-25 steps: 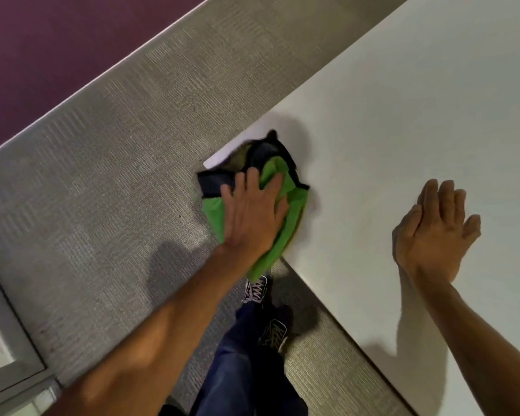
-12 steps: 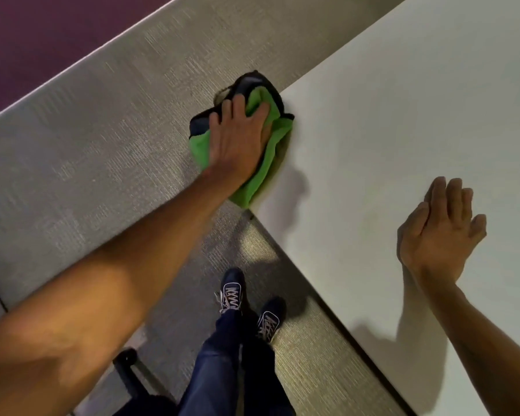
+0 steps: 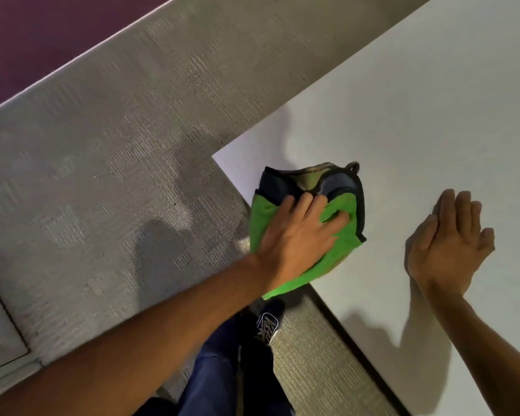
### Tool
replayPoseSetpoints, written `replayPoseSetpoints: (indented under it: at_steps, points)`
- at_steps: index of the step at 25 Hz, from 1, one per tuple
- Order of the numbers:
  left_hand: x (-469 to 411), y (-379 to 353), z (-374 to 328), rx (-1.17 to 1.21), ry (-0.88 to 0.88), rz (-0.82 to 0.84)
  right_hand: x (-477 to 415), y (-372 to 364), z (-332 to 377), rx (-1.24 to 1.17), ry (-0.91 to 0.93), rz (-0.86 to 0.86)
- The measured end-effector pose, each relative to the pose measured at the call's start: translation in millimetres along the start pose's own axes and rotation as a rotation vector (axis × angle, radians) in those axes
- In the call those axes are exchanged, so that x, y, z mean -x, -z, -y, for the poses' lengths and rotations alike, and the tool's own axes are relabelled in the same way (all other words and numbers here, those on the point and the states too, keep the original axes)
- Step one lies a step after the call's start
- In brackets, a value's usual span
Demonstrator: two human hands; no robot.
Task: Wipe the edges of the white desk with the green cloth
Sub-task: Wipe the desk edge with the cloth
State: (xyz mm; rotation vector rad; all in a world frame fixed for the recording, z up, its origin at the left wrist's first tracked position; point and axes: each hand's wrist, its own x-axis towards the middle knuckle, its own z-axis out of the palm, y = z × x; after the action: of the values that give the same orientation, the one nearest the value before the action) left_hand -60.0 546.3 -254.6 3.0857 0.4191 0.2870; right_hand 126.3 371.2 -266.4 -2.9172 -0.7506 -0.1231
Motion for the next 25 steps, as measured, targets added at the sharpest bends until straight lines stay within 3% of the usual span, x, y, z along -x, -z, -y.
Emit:
replayPoseSetpoints:
  at_steps: [2,7,10,16,21,23,25]
  points:
    - [-6,-1,16,-0.008,0.013,0.015,1,2,0,0.000,-0.004,0.005]
    - [-62,-2,87,-0.017,0.361,0.064,-2,2,4,0.033,0.005,0.020]
    - [-50,-2,71,0.009,0.477,0.003,-2,4,3,0.010,0.002,0.010]
    - [-41,4,57,0.041,0.395,0.018,-5,5,6,0.067,0.006,0.017]
    - [-9,-1,26,0.106,0.098,-0.023,-1,6,6,0.024,0.016,0.008]
    - [-25,-3,40,0.107,0.127,-0.027,-2,7,7,0.007,0.008,0.005]
    - [-47,-2,53,0.086,0.263,0.005,-2,6,6,0.009,0.008,0.003]
